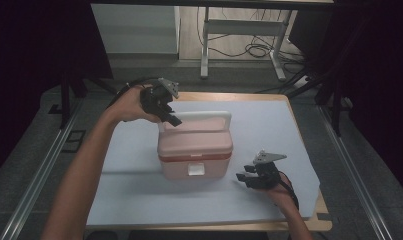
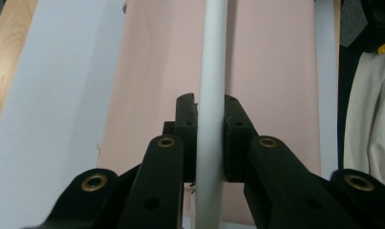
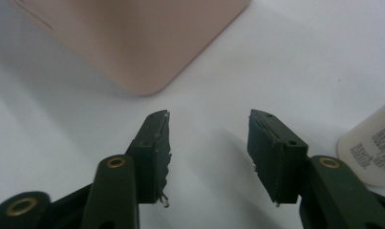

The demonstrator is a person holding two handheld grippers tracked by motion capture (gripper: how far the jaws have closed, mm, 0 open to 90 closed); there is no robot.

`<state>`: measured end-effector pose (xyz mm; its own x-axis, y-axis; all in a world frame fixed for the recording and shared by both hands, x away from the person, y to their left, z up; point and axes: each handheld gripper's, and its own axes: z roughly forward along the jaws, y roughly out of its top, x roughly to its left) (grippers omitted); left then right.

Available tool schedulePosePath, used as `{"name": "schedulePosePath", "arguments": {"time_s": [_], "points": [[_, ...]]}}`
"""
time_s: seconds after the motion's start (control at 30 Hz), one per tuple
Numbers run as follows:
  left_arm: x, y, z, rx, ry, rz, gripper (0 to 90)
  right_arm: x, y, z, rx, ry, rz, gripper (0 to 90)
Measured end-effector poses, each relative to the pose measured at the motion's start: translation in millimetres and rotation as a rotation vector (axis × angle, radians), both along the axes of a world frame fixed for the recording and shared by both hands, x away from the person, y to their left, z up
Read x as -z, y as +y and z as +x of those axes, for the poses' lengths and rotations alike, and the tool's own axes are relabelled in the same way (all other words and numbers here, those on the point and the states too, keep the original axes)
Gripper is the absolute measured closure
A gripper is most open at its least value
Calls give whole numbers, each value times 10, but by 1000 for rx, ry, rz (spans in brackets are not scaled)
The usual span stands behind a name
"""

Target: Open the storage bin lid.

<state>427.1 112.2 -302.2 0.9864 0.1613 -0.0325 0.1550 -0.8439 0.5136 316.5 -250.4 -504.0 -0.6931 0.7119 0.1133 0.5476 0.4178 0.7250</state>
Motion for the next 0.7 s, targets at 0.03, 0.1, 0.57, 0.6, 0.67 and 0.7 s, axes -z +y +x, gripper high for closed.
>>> {"name": "schedulePosePath", "arguments": {"time_s": [0.03, 0.1, 0.57, 0.6, 0.67, 0.7], "points": [[-3, 5, 11, 1, -1, -4, 805, -41, -3, -14, 0, -12, 13, 554], [-7, 8, 16, 0, 0, -5, 804, -60, -2, -20, 1, -19, 16, 575], [-30, 25, 55, 0, 3, -16, 804, -522, 65, -172, -17, -170, 124, 900], [-30, 25, 55, 0, 3, -16, 803, -522, 65, -172, -17, -170, 124, 900], [-27, 22, 56, 1, 2, -15, 803, -593, 97, -188, -25, -184, 138, 900], [-28, 21, 54, 3, 1, -15, 803, -661, 138, -204, -35, -206, 150, 900]]}}
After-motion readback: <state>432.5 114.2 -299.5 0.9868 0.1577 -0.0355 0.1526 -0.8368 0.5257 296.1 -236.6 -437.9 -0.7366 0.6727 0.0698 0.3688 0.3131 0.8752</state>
